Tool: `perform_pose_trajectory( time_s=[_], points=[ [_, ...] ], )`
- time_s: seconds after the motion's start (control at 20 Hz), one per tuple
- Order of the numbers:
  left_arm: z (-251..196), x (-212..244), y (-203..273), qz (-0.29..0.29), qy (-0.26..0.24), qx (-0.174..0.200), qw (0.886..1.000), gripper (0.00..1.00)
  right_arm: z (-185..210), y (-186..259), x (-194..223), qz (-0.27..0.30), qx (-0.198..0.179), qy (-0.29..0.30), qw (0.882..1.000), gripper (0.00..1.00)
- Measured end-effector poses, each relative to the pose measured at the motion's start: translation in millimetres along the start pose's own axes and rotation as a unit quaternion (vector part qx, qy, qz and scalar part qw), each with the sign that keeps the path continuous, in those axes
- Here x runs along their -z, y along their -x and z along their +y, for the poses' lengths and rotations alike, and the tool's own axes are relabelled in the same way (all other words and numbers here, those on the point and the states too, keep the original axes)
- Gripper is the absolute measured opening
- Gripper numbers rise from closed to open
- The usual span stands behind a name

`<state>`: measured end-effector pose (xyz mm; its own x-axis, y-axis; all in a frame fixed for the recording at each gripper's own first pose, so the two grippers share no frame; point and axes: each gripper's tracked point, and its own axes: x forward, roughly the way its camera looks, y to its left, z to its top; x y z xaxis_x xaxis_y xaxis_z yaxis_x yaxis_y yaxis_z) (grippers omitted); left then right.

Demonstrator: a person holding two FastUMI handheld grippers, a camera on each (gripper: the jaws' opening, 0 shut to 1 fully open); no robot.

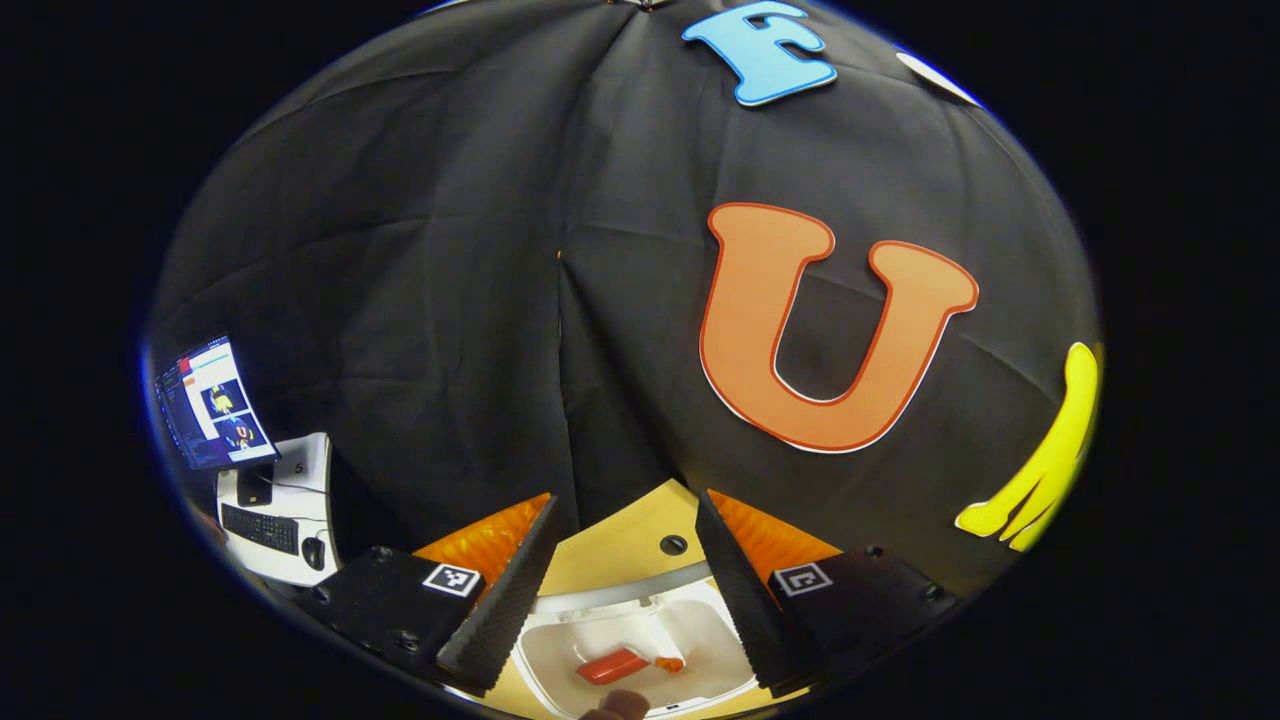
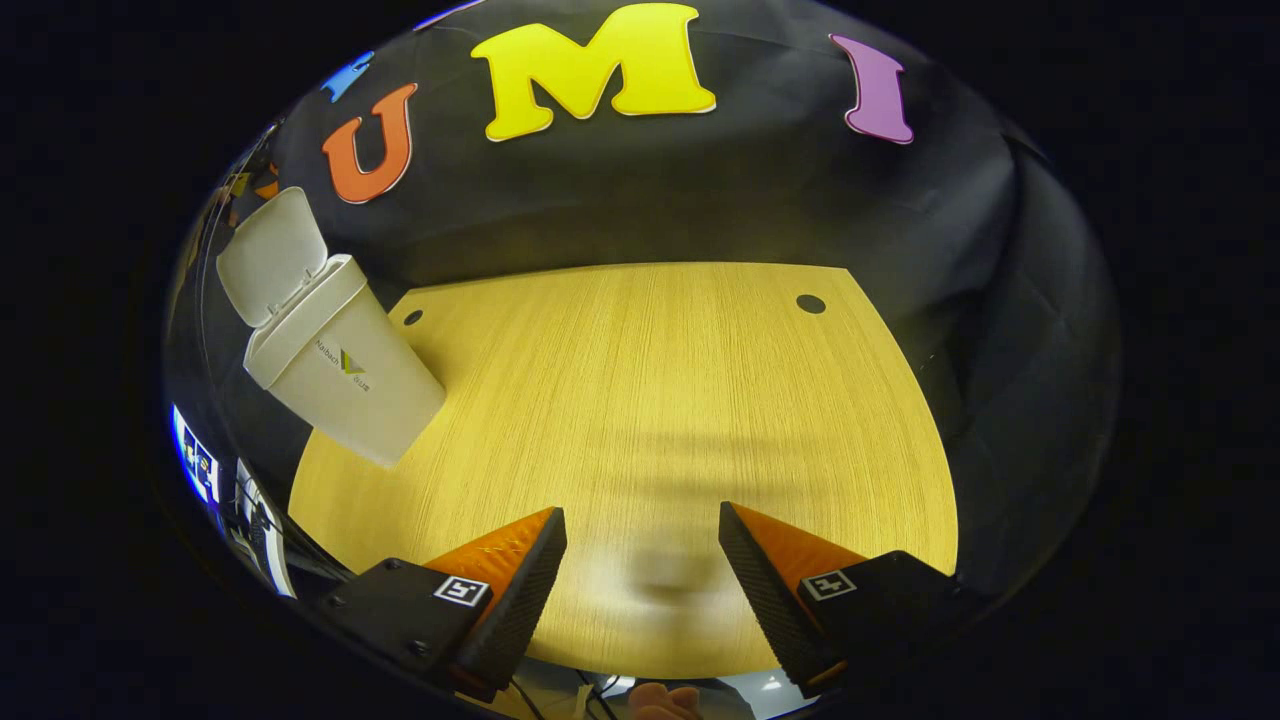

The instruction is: Press the lid of the desktop garbage bin to open it, pick up the crumpled paper on the desktop and throw it into the bin, then pick up the pop can on the desktop and drop it into the bin, and finally close the garbage bin lid.

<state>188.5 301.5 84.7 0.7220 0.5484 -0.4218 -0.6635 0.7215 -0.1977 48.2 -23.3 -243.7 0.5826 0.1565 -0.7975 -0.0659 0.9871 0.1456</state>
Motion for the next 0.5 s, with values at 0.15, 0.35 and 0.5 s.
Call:
perform_pose_trajectory(
  time_s=[0.15,0.35,0.5],
  points=[
    [-9.0,14.2,15.7,-0.002,0.005,0.003,1.0,0.9,3.3,0.1,-8.2,-0.009,-0.007,0.003,1.0,0.97],
    [-20.2,35.7,37.4,-0.003,0.029,0.0,1.0,0.91,8.8,-6.3,-6.6,-0.008,-0.025,0.036,0.999,0.97],
    [-23.6,54.4,53.4,-0.003,0.029,-0.006,1.0,0.91,12.7,-10.3,-2.6,-0.005,-0.044,0.038,0.998,0.97]
  ],
)
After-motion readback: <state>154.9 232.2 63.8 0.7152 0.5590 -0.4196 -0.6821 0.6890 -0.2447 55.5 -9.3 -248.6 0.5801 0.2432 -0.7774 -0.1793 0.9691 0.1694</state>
